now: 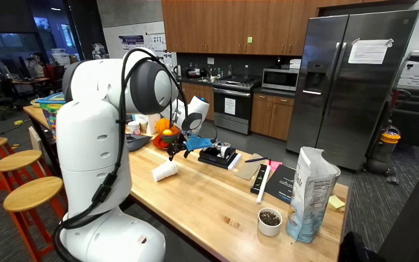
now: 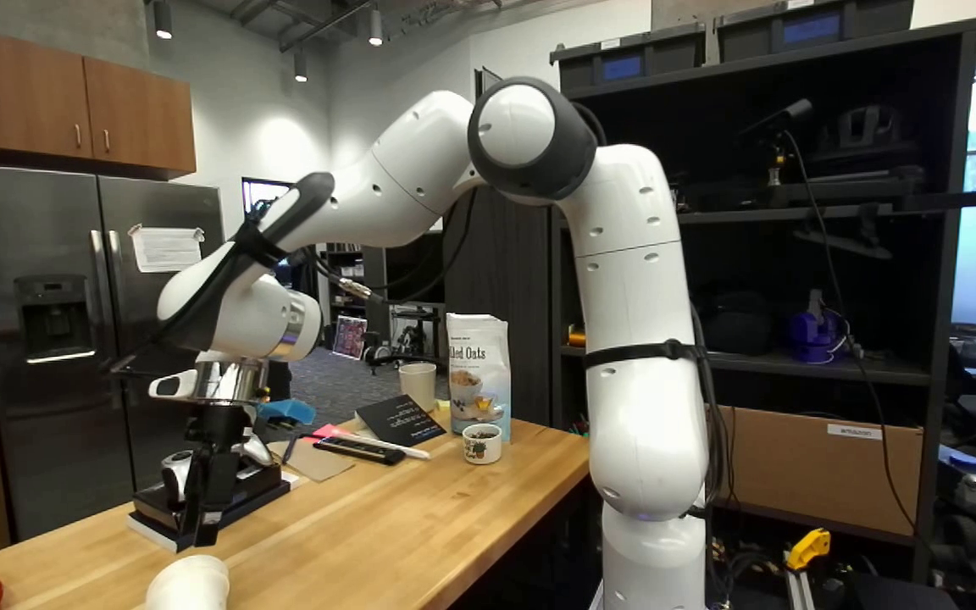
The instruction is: Move the cups to the left
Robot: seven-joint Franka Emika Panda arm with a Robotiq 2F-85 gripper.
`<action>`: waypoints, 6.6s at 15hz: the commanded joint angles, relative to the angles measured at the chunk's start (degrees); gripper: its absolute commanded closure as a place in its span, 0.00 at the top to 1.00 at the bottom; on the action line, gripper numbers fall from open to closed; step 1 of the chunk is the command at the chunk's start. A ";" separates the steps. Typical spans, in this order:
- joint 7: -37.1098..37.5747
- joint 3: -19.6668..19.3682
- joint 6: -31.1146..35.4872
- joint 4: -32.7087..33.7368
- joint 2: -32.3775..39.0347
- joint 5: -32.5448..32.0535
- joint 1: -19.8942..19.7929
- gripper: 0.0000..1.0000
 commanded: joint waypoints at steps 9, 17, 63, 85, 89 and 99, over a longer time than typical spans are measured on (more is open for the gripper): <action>-13.52 0.03 -15.69 2.49 4.86 13.25 -2.41 1.00; -11.11 -2.07 -28.37 5.33 6.60 12.82 -3.08 1.00; 9.77 1.29 -11.61 4.36 -13.71 -22.02 6.18 0.01; 13.36 9.89 -6.48 17.53 -1.13 -40.92 14.18 0.01; 12.65 10.93 -6.75 21.43 2.81 -42.48 15.49 0.01; 11.72 11.93 -9.22 31.37 12.00 -47.19 19.67 0.01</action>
